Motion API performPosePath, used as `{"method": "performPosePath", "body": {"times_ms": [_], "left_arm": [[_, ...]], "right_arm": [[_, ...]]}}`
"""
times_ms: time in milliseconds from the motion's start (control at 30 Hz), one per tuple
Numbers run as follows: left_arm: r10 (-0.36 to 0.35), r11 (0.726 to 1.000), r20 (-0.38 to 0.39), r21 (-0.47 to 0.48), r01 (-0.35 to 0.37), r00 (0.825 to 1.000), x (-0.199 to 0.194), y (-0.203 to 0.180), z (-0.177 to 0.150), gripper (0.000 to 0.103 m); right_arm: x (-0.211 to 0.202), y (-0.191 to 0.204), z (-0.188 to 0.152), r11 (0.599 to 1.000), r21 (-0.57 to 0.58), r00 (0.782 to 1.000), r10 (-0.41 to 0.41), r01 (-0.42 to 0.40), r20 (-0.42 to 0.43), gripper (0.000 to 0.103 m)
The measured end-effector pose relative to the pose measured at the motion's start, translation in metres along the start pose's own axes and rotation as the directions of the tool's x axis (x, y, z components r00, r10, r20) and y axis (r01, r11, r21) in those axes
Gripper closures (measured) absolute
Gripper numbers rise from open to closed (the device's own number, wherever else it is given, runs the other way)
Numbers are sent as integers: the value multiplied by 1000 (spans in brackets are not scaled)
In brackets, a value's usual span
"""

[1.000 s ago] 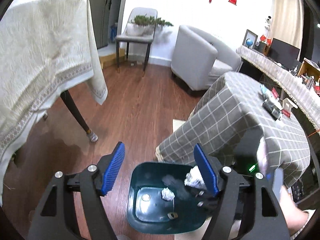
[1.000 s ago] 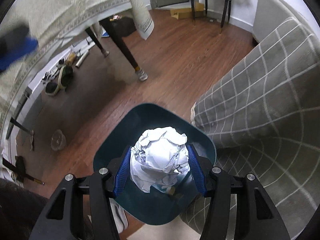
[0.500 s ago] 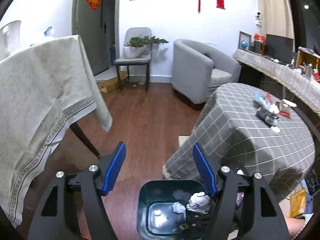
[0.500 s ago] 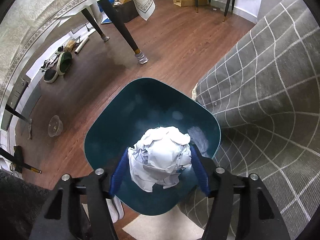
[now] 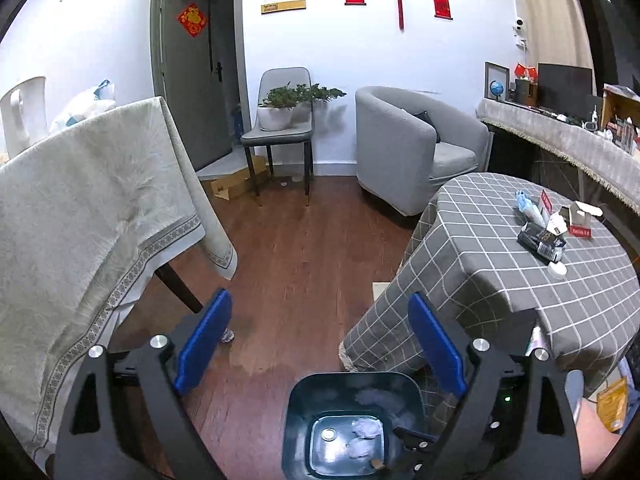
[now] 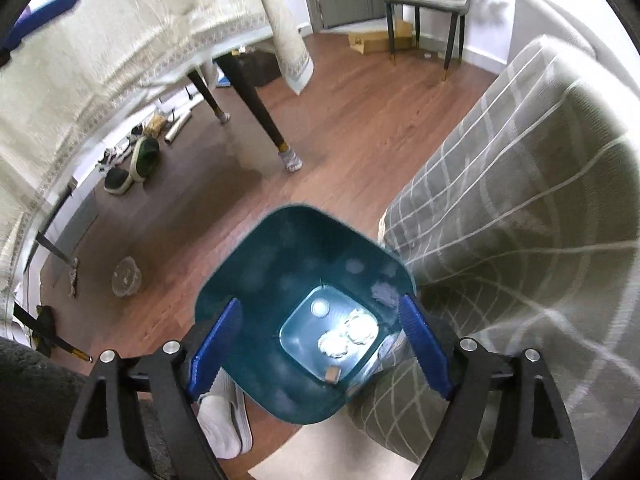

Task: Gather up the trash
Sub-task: 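Lower the right tool into the bin and release the paper ball, then move both open tools back over the table toward the remaining trash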

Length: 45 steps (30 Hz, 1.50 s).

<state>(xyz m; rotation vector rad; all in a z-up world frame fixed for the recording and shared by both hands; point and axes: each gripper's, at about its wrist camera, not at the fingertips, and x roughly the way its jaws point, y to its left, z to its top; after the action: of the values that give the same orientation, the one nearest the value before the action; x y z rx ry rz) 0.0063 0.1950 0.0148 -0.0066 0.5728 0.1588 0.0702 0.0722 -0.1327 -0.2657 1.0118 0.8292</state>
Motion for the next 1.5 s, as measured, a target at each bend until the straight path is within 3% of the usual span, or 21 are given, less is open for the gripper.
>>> {"method": "performPosePath", "body": {"times_ms": [167,267,433,567,767,1100,1267,1300,1367,1500], "left_arm": [[-30,1000,15,-3,30,999,-3,-7,5,7],[-37,999,23,-2,37,999,-2,-14,7,6],[-56,998,39,-13,56,998,-3,-22,11,6],[-65,998,47,-19,66,997,0,-30,14,6],[-83,996,0,-11,83,997,15,-54,13,6],[-150,988,-22,34,150,989,26,-102,13,10],[-168,986,-40,9,169,985,35,-114,15,15],[-174,985,-43,5,174,984,37,-116,15,15],[-184,983,-46,3,184,982,41,-122,17,17],[-211,977,-51,10,211,976,47,-132,19,18]], "right_arm": [[-39,-3,7,1000,-14,995,-15,17,98,18],[-54,-7,9,999,-7,992,40,-40,123,18],[-89,-5,11,998,-63,979,5,8,202,13],[-114,-25,8,998,-25,966,-41,49,254,13],[-142,-58,1,992,42,942,-125,117,311,13],[-166,-111,-16,973,123,916,-226,195,331,13],[-169,-128,-21,967,167,920,-239,195,312,13],[-169,-129,-22,966,167,922,-241,198,304,15],[-164,-134,-21,965,165,929,-244,203,280,29],[-155,-145,-22,965,179,943,-231,191,239,37]]}}
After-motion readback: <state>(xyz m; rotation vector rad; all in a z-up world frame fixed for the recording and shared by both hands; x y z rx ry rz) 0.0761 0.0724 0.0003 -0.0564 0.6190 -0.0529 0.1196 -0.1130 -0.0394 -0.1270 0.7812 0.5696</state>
